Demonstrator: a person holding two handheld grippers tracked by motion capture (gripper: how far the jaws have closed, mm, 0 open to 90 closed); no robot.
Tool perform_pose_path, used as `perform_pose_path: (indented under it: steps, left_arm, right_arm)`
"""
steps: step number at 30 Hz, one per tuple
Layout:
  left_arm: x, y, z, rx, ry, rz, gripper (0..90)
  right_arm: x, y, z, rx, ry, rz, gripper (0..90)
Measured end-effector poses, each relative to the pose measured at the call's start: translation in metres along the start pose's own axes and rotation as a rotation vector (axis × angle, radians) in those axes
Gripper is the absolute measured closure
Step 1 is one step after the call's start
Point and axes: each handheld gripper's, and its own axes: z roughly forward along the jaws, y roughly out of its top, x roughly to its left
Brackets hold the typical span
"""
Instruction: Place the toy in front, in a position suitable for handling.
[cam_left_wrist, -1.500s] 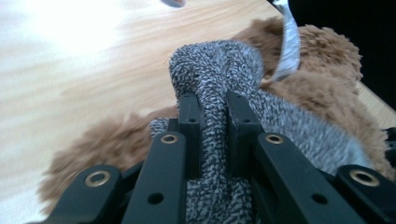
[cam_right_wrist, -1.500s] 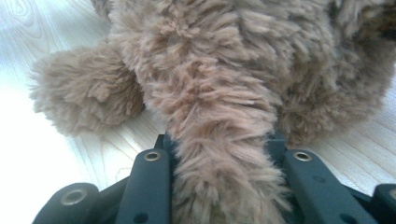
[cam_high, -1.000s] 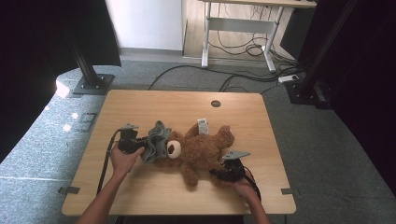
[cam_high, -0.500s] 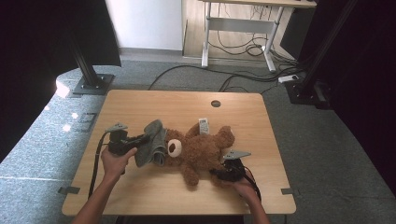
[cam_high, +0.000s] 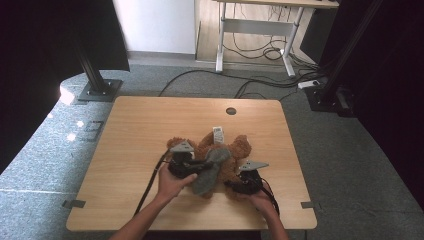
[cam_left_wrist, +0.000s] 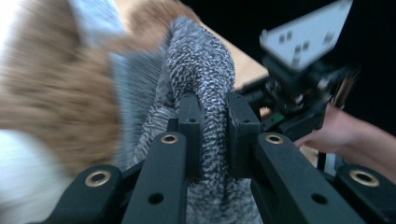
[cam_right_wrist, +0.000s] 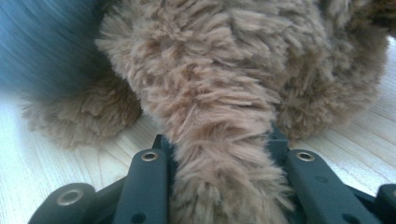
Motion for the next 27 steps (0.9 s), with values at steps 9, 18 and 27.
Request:
perform_pose_path:
  steps: [9,18,27]
  left_arm:
    - [0.015,-0.011,-0.004,-0.023,-0.007,-0.028,78.7]
    - [0.053,-0.024,-0.041,-0.077,0.062,-0.112,78.7]
    - [0.059,-0.027,-0.057,-0.083,0.097,-0.091,78.7]
  right_arm:
    - [0.001,0.0,0.0,-0.01,-0.013,-0.025,63.9]
    - [0.003,0.005,-0.004,-0.03,-0.016,-0.064,65.7]
    - [0.007,0.01,-0.007,-0.044,0.033,-0.063,65.7]
